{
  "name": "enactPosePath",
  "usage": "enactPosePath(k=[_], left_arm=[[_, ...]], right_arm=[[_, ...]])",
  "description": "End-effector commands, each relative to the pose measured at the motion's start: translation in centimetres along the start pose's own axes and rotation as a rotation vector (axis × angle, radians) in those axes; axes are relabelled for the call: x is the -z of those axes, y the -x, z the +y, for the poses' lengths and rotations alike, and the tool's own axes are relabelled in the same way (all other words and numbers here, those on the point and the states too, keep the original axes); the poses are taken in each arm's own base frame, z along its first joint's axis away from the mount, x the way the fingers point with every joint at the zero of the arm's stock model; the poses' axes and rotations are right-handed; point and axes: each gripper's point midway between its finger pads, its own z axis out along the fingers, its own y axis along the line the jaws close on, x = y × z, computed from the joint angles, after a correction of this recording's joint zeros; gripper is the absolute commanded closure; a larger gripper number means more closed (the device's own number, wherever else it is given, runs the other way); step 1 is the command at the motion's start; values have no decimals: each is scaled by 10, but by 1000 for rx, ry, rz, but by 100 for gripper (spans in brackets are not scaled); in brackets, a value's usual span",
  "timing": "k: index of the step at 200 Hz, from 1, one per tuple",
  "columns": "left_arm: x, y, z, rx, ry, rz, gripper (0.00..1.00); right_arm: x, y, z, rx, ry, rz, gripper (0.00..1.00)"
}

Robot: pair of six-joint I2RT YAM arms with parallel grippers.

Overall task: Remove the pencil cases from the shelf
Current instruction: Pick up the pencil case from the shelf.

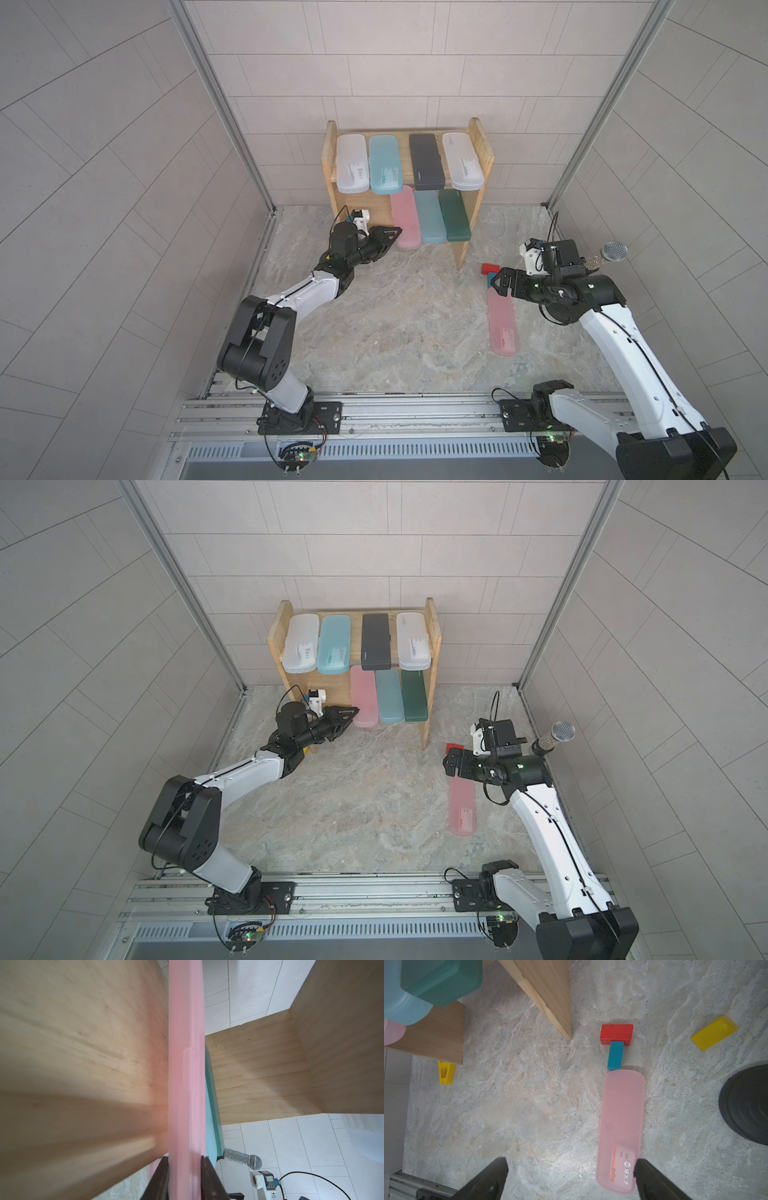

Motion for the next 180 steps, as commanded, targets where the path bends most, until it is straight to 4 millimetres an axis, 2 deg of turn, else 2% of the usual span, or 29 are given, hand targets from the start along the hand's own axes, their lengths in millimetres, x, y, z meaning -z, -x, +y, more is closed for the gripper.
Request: enactPosePath(k=[1, 29, 40, 67, 91, 114, 137, 180], left_arm=[[8, -3, 8, -30, 36, -13, 100], [22, -6, 4, -85, 25, -21, 100], [32, -9, 1, -141, 13, -22, 100], [63, -22, -8, -337, 1, -35, 100], [93, -37, -15, -501, -19, -61, 100], [122, -48, -21, -628, -29, -101, 100], [147, -58, -24, -718, -11, -121, 100], [179, -76, -23, -736, -15, -137, 100]], right_arm=[[12, 7, 8, 2, 29, -38, 1], [22, 17, 21, -14, 75, -76, 1], [30, 24, 32, -18, 107, -110, 1], [51, 42, 72, -37, 242, -216, 0], [57, 47, 112, -28, 334, -269, 0], [49, 45, 155, 16, 397, -277, 0], [32, 41, 195, 33, 461, -251, 0], [4, 40, 268, 104, 567, -234, 0]])
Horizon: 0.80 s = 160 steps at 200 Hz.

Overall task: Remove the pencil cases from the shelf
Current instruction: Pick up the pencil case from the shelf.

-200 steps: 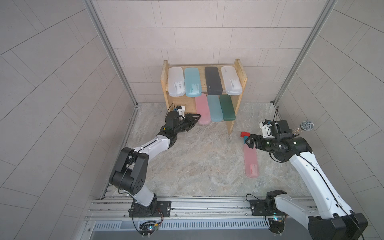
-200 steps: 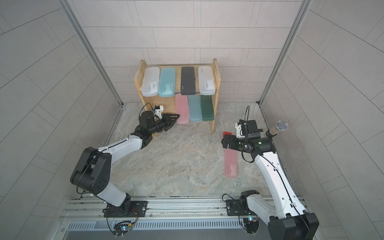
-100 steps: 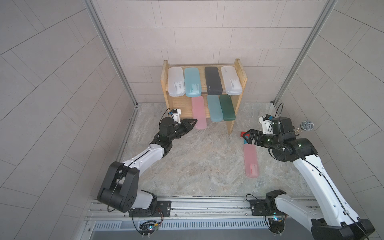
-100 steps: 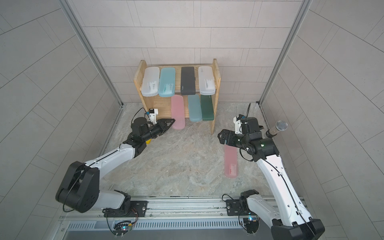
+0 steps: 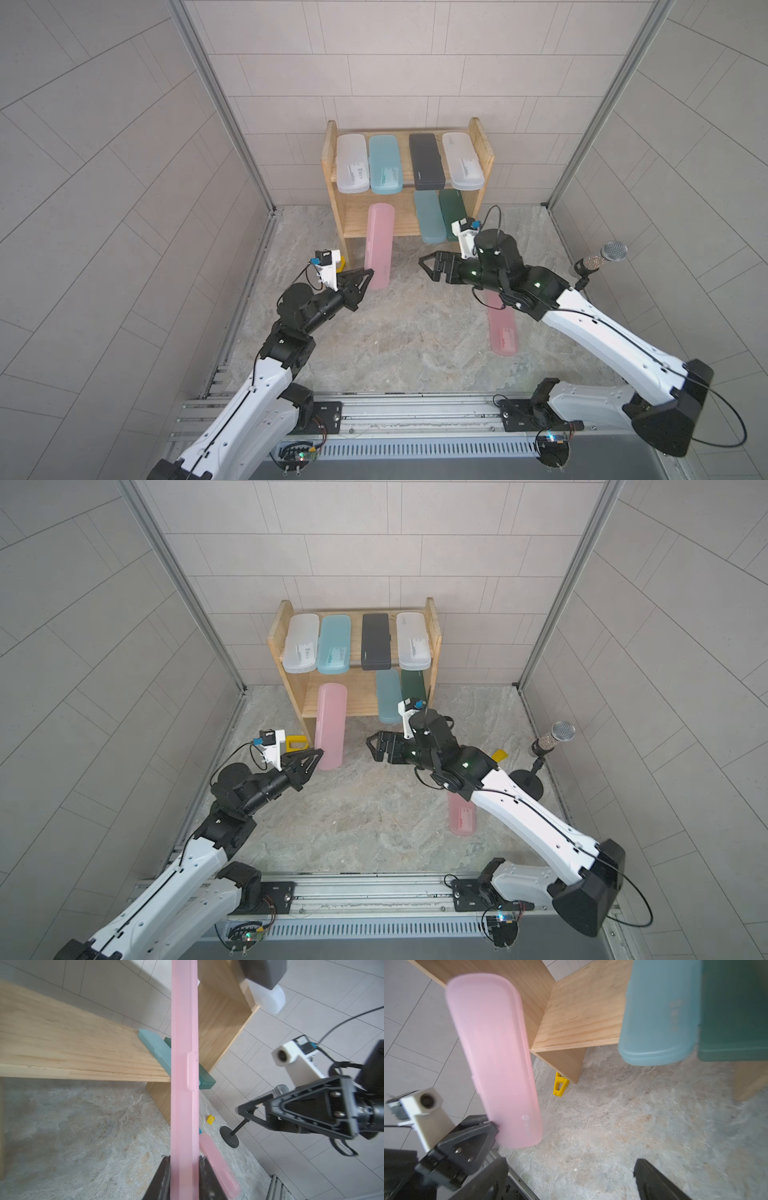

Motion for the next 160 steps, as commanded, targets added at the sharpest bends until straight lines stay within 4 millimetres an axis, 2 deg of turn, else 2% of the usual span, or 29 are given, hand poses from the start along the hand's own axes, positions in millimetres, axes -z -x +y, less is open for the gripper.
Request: enactPosePath(k=[1, 25, 40, 72, 104, 160], left_arm=[[12, -13, 4, -39, 25, 21, 100], [22, -18, 1, -14, 19, 12, 100], [25, -15, 1, -4, 30, -5, 100], [27, -14, 2, 10, 38, -18, 100], [29, -12, 1, 7, 41, -28, 100], [29, -12, 2, 7, 41, -28, 100]], right_arm=[[-12, 27, 41, 19, 98, -97, 0], [-36, 24, 70, 73, 143, -80, 0], [-48, 21, 86, 97, 171, -68, 0], [-70, 10, 107, 128, 186, -30, 0], [-86, 1, 110, 145, 158, 12, 0], [-95, -7, 102, 158, 132, 29, 0]])
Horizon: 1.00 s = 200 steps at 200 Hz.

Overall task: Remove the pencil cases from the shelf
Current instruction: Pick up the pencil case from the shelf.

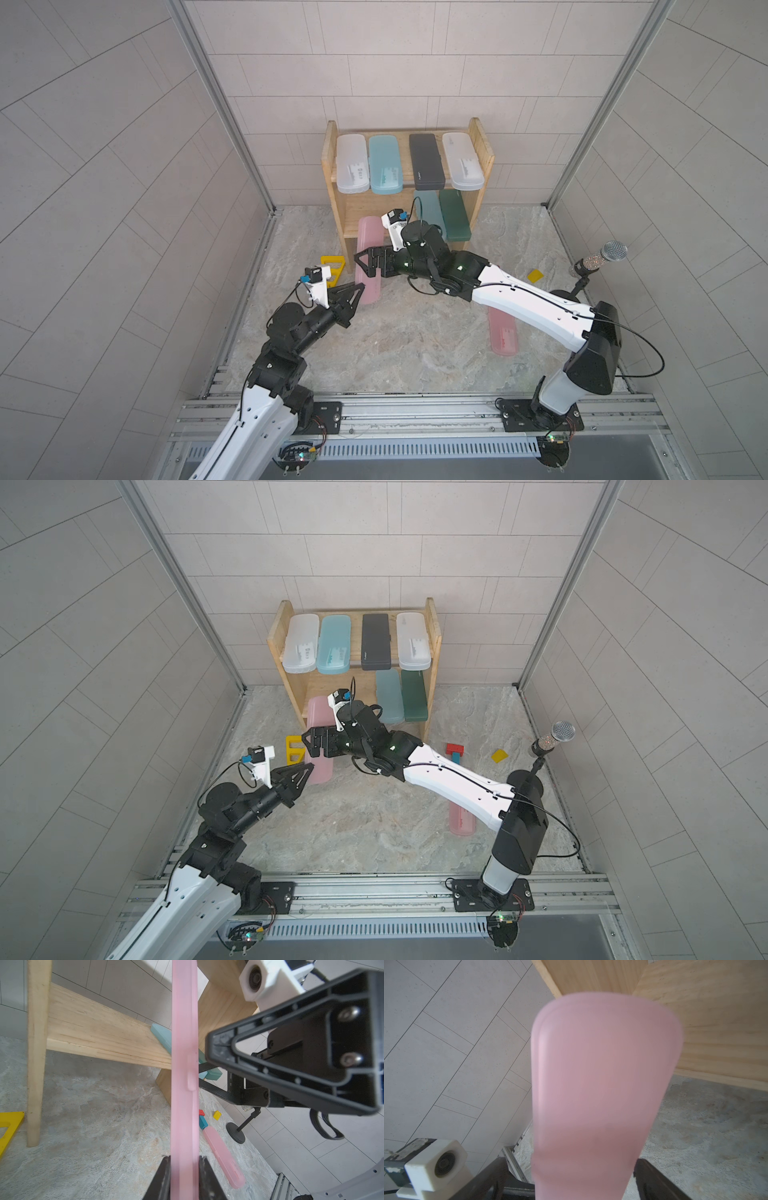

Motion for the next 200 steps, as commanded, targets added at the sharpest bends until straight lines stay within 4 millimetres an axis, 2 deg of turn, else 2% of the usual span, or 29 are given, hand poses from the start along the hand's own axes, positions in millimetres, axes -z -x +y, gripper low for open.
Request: enactPosePath(k=[1, 25, 63, 84, 117, 121, 125, 129, 131, 134, 143, 162, 177, 200], left_arm=[[2, 6, -4, -14, -18, -29, 100], [2, 6, -5, -13, -21, -31, 100], [3, 7, -6, -11, -26, -35, 100], [3, 7, -8, -7, -32, -35, 100], [3, 6, -9, 0, -39, -29, 100], [3, 6, -8, 1, -35, -29, 94], [3, 7, -8, -1, -31, -32, 82], [4, 7, -6, -3, -24, -34, 56], [4, 7, -6, -3, -20, -35, 40], [4, 7, -4, -2, -11, -37, 25], [5, 7, 1, 2, 18, -41, 2], [6, 8, 7, -9, 55, -45, 0], [6, 7, 13, -18, 89, -44, 0], [6, 8, 27, -28, 165, -48, 0]], right_arm=[[-4, -2, -2, 21, -15, 9, 0], [-9, -10, -7, 23, -29, 27, 0], [-12, -13, -6, 23, -15, 35, 0], [-14, -14, -6, 19, -6, 39, 5], [-13, -14, -5, 15, 4, 37, 23], [-13, -15, -5, 15, 5, 38, 25], [-12, -15, -7, 13, 2, 37, 26], [-11, -15, -8, 12, 0, 38, 28], [-10, -15, -9, 12, 0, 38, 28], [-9, -16, -10, 12, -2, 40, 29], [-5, -18, -17, 7, -14, 44, 31], [9, -25, -40, -17, -68, 65, 32], [26, -36, -67, -44, -134, 96, 32], [59, -69, -117, -68, -275, 199, 32]])
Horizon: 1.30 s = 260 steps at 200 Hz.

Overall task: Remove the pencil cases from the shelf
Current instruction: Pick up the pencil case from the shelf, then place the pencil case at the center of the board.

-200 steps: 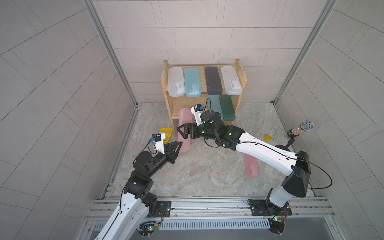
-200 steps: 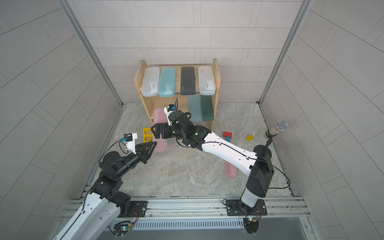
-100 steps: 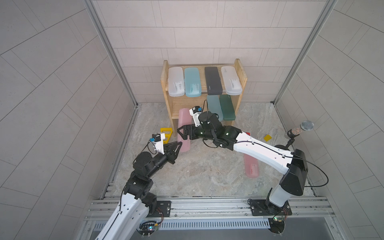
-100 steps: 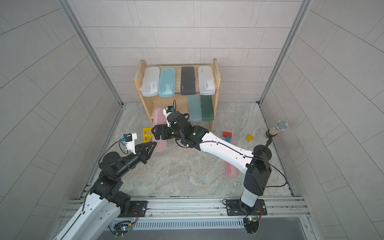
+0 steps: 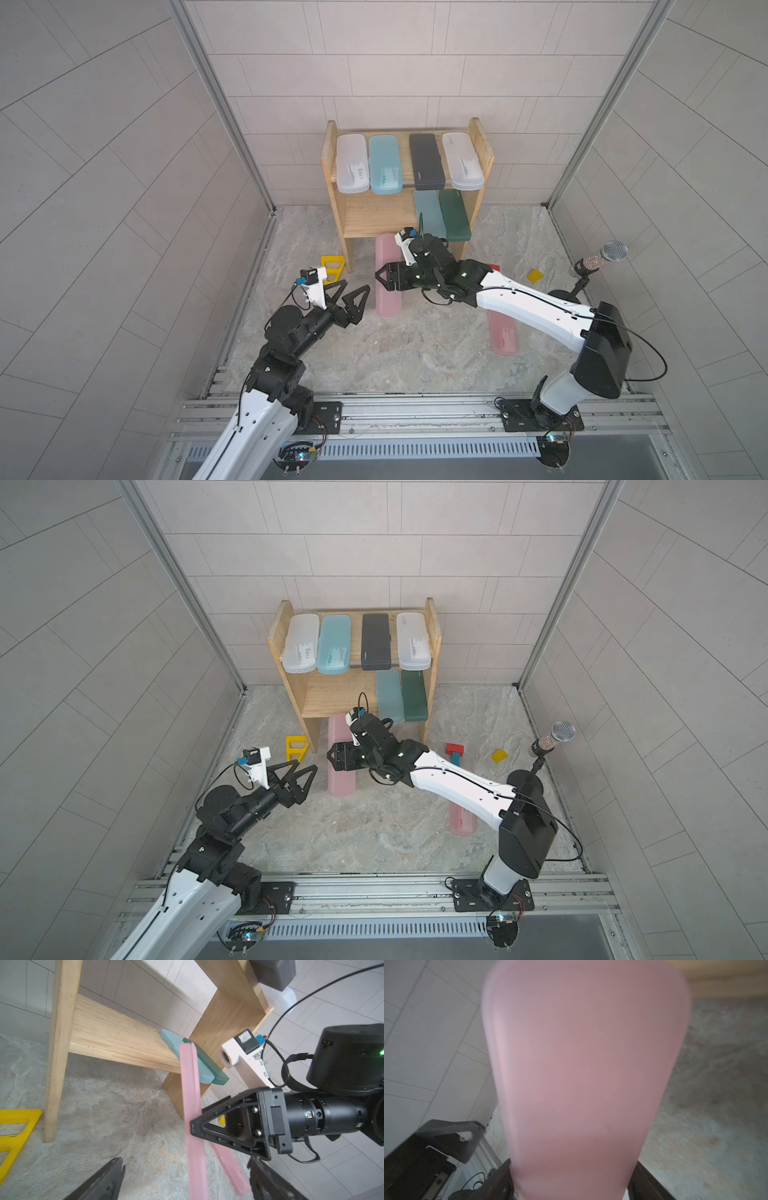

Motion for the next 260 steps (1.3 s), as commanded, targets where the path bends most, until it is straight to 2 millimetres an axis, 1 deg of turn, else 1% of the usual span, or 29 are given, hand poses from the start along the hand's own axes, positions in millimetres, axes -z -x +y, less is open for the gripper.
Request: enactPosePath(k=[1, 6, 8, 13, 24, 40, 61, 81, 96, 109, 149, 191, 215, 260], left_arm=[[0, 8, 13, -36, 83, -26, 0], [-1, 8, 15, -37, 94, -25, 0], [-1, 8, 16, -38, 97, -24, 0], [-2, 9, 17, -38, 106, -27, 0], [-6, 9, 18, -40, 105, -22, 0], [-12, 8, 17, -36, 97, -5, 0], [-16, 8, 20, -29, 102, -3, 0], [-17, 7, 21, -29, 107, -3, 0], [-18, 5, 23, -25, 110, 9, 0], [-17, 3, 23, -23, 109, 16, 0], [-17, 1, 24, -24, 113, 24, 0], [-18, 0, 24, -28, 114, 31, 0], [-19, -1, 25, -29, 114, 35, 0], [-20, -2, 25, -34, 114, 42, 0]], right_arm=[[39, -18, -43, -25, -114, 52, 32], [42, -25, -53, -30, -142, 76, 32], [44, -32, -61, -34, -164, 98, 32], [48, -42, -76, -44, -202, 129, 32], [56, -65, -103, -64, -272, 200, 32], [66, -96, -135, -109, -342, 295, 32], [71, -128, -164, -174, -393, 405, 32], [70, -146, -183, -202, -437, 484, 32], [69, -152, -195, -201, -471, 530, 32], [67, -153, -202, -205, -493, 550, 32], [59, -150, -220, -198, -540, 577, 32], [55, -145, -244, -216, -583, 580, 32], [51, -142, -251, -216, -598, 569, 32], [46, -146, -260, -219, -622, 579, 32]])
